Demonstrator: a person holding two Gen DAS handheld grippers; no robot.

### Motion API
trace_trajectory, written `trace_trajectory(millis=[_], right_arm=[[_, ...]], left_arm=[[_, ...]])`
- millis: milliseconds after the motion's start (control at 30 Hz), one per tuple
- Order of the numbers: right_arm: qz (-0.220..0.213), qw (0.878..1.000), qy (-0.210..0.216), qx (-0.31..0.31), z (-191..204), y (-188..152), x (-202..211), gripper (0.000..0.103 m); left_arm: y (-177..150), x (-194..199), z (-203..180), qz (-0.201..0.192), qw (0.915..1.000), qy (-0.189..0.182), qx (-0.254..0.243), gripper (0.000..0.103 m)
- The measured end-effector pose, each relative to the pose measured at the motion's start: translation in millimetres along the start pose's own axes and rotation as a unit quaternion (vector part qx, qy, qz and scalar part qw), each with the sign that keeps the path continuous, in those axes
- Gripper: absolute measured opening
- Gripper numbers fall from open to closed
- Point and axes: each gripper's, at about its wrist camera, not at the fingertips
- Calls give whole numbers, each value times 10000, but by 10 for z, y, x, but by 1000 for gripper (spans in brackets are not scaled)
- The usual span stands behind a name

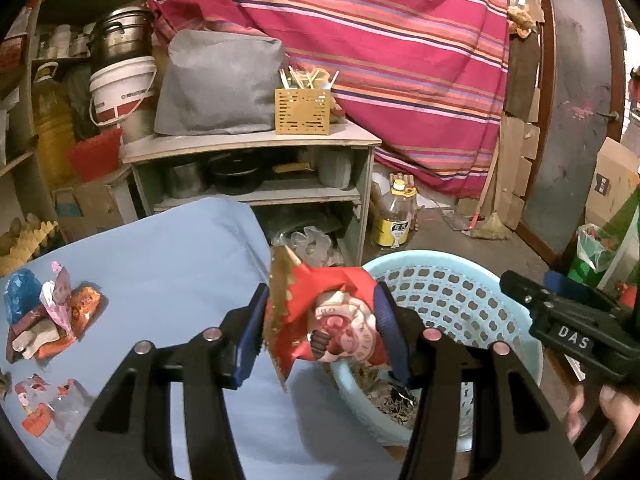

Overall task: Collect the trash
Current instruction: 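Carry both items over the wastebasket and open both tools to drop them, then grasp the clear plastic wrapper with the right tool while the left tool grasps another paper ball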

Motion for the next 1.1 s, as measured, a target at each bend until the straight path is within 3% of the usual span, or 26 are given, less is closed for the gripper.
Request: trace_trajectory(millis=[167, 267, 467, 500, 567, 667, 867, 1100], right_arm=[[-297, 9988, -368, 127, -84, 13, 129, 98], [-384, 9976, -570, 6, -215, 37, 180, 98], [-461, 9970, -586, -215, -358, 60, 269, 98], [-469, 9969, -598, -218, -364, 61, 273, 98], [-461, 9968, -608, -254, -376, 57, 268, 98], [-408, 9967, -632, -302, -380, 54, 245, 98], [-417, 9964, -698, -222, -332, 63, 233, 98], [-425, 9971, -592, -240, -166, 57, 231, 99]], left_arm=[[43, -79, -198, -9, 9998, -142, -120, 53], [44, -192, -309, 50, 9996, -218, -150, 53], [34, -498, -436, 342, 9982, -469, -115, 55], [32, -529, -453, 379, 9979, -514, -119, 57], [27, -582, -480, 461, 9967, -663, -120, 72], [28, -566, -464, 436, 9971, -628, -34, 82], [-41, -443, -268, 417, 9980, -480, 53, 87], [-193, -28, 330, 263, 9993, -148, 197, 93]])
Point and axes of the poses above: each gripper's, at about its wrist camera, not at the fingertips, and x roughly against the way its jaws point, z to its left, y to its top, and after that the axes turned 11 degrees about -x, right-handed
